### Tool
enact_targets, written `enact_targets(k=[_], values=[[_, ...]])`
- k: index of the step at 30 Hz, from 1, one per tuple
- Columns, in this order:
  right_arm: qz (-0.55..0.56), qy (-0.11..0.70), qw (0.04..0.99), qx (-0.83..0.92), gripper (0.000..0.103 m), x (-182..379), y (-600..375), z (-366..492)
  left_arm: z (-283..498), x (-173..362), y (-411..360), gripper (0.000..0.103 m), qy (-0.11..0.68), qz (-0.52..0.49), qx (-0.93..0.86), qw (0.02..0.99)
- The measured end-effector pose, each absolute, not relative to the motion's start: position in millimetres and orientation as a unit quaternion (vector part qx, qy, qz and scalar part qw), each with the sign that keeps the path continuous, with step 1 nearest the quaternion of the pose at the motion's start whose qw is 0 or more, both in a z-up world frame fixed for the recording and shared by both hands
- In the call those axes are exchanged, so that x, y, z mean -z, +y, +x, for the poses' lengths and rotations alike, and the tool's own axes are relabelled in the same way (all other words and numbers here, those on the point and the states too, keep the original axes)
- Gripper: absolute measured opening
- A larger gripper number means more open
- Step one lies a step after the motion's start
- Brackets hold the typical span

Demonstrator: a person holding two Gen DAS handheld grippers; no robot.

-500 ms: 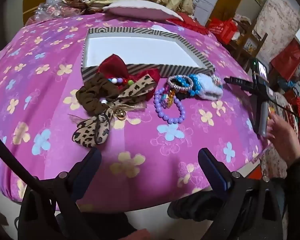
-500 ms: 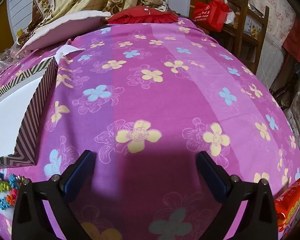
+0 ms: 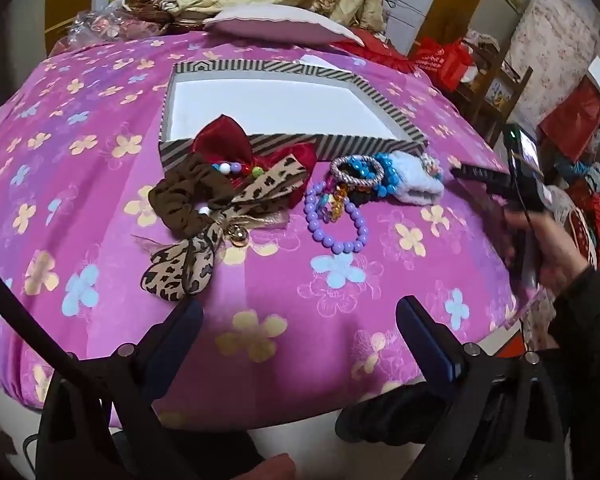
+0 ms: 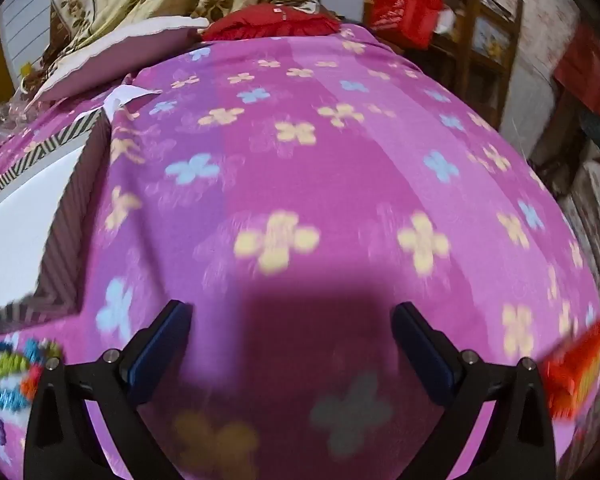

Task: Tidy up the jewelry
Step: 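Move the left gripper toward the brown scrunchie with leopard bow, then grasp the brown scrunchie with leopard bow in the left gripper and lift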

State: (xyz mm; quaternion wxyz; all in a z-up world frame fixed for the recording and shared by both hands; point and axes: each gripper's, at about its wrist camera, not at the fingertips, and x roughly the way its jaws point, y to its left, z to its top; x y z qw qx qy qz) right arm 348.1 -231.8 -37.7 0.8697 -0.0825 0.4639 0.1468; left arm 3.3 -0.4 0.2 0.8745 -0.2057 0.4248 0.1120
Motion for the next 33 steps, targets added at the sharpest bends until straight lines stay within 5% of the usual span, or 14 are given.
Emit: enact_targets(k=[6, 17, 27, 33], values=[[-0.078, 0.472, 0.855, -0.199, 0.103, 22, -227, 297, 4, 0, 4, 0.073, 0.420, -0.211, -0.129, 0.873], [-0.087, 0.224, 0.924, -0.297, 0.103, -62, -220, 163, -5, -8, 39, 0.078, 0.381, -0.295, -0.072, 0.874], [-0.147, 0.291, 0.893, -0.309, 0.103, -35, -193, 172, 11, -17, 61, 0.077, 0.452, -0.162, -0.091, 0.872], [-0.149, 0.300, 0.890, -0.310, 0.103, -31, -189, 174, 27, 9, 81, 0.063, 0.497, -0.119, -0.082, 0.856]])
